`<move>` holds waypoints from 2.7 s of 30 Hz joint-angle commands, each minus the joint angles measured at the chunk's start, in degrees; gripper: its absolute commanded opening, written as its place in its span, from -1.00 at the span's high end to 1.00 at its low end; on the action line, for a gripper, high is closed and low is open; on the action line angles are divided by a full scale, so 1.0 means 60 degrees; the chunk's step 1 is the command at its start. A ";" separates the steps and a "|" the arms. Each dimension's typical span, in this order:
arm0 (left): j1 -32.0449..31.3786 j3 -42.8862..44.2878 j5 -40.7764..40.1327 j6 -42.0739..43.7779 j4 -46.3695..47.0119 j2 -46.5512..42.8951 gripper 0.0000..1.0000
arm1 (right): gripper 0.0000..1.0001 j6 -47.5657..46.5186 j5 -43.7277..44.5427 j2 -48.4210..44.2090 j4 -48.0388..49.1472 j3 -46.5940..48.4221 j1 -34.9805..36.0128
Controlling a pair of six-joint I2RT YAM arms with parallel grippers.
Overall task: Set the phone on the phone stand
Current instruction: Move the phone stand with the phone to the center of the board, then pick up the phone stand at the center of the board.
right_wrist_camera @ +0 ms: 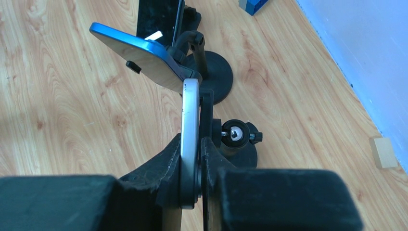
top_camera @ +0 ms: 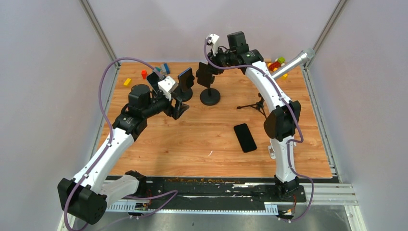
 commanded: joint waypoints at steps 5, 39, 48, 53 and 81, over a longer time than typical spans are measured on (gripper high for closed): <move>0.0071 0.0178 0.0195 0.0138 0.0183 -0.0253 -0.71 | 1.00 0.0211 -0.0566 -0.0828 0.1668 -0.0341 -0.0044; 0.0071 0.0178 0.0362 0.0319 0.0010 -0.0269 -0.75 | -0.71 -0.0571 0.1125 -0.3412 0.0994 -0.2984 -0.0206; 0.0071 0.0199 0.0087 0.0194 -0.0151 -0.0404 -0.99 | -0.82 -0.0570 0.2880 -0.7057 0.0705 -0.6909 -0.0540; 0.0069 0.0356 0.0010 0.0237 -0.0513 -0.0439 -1.00 | -0.84 -0.0360 0.4460 -0.9448 0.0096 -0.9420 -0.1227; 0.0071 0.0034 0.0446 0.0145 -0.0452 -0.0327 -1.00 | -0.28 -0.3339 0.2714 -1.0368 -0.4023 -1.2453 -0.7429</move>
